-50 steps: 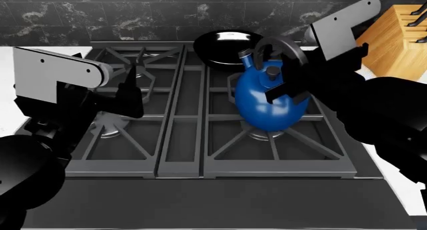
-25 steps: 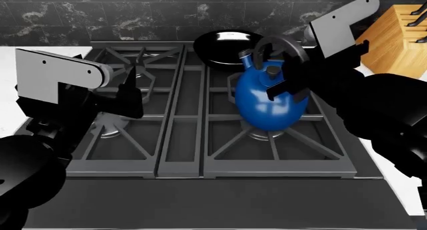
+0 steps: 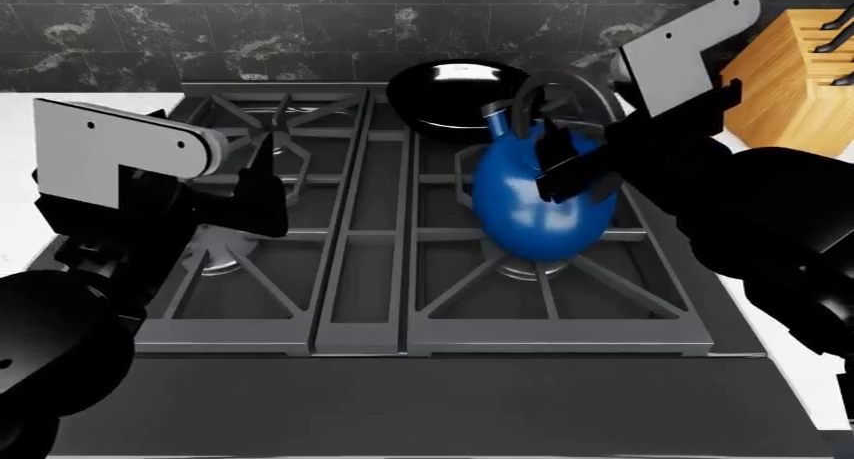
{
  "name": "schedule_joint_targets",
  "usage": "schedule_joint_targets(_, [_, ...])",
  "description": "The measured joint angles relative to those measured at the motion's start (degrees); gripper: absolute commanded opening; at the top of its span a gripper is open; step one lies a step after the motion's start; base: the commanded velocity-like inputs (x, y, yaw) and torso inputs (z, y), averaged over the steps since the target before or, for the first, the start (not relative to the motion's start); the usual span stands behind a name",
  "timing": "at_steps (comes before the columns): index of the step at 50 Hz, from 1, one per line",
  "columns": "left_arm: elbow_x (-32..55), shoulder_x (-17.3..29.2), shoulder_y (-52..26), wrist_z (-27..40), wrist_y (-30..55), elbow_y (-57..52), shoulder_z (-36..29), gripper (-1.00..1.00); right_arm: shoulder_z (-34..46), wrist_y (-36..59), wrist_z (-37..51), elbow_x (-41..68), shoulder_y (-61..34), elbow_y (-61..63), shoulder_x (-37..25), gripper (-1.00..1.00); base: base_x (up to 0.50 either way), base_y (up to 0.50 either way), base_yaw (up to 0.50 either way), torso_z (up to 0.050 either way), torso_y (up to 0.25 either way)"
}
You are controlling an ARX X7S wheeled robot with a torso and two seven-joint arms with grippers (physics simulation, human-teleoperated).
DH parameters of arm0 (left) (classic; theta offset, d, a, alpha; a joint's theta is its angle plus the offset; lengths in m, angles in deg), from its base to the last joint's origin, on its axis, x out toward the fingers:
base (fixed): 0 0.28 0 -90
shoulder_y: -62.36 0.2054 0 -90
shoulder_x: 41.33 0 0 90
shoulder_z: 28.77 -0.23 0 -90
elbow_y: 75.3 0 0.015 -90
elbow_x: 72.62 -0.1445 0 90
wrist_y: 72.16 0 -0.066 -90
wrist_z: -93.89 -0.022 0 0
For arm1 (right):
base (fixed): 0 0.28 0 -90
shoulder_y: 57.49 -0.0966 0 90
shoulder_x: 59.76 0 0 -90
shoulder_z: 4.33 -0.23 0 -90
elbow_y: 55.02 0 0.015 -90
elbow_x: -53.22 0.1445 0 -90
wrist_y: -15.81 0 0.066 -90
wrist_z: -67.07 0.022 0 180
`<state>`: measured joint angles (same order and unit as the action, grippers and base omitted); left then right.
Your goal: Pick the kettle from the counter and place it on a stove burner. Then turn the burner on.
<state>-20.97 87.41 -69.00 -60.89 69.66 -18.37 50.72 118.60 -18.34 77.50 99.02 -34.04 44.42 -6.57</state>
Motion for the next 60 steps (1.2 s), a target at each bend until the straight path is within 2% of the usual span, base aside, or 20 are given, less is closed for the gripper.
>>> schedule_joint_targets(60, [4.03,1.30,-0.09,2.52,1.28,-3.04,2.13,1.00,-10.01,6.06,8.37,11.40,0.71,14.19,-4.72,1.00,-0.02,0.00,0.00,0.000,0.000])
